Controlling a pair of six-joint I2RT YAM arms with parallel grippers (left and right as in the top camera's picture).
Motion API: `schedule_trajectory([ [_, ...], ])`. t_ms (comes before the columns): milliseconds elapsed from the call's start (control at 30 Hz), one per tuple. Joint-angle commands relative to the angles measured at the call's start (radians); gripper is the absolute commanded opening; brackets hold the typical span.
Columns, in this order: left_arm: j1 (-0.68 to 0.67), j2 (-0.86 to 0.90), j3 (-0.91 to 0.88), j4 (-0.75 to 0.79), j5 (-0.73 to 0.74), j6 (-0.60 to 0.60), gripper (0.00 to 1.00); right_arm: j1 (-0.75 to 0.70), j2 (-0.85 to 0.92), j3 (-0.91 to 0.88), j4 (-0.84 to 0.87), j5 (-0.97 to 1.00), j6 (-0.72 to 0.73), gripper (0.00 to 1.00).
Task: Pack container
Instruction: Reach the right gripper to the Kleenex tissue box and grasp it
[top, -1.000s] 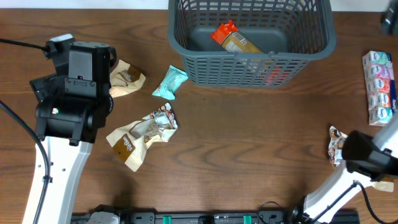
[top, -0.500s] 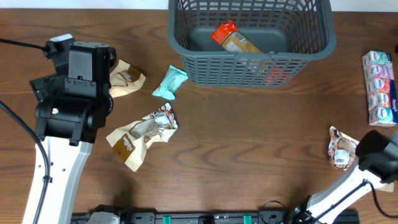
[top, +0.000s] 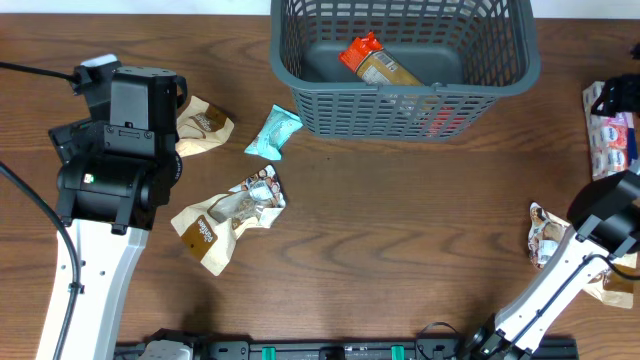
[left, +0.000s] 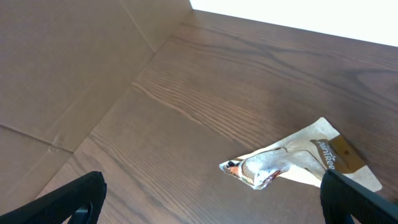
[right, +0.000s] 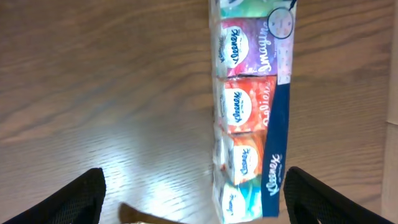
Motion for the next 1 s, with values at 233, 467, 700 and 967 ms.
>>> schedule_trajectory([
  [233, 0.004, -0.005, -0.002, -0.003, 0.0, 0.005, 0.99, -0.016, 0.048, 0.002, 0.023, 0.148, 0.022, 0.78],
  [467, 0.004, -0.005, -0.002, -0.003, 0.0, 0.005, 0.99, -0.069, 0.049, -0.019, 0.028, 0.131, 0.023, 0.75],
  [700, 0.004, -0.005, -0.002, -0.002, 0.0, 0.005, 0.98, -0.111, 0.049, -0.095, 0.046, 0.099, 0.03, 0.73],
  [967, 0.004, -0.005, -0.002, -0.002, 0.0, 0.005, 0.99, -0.112, 0.049, -0.237, 0.122, 0.095, 0.021, 0.75],
])
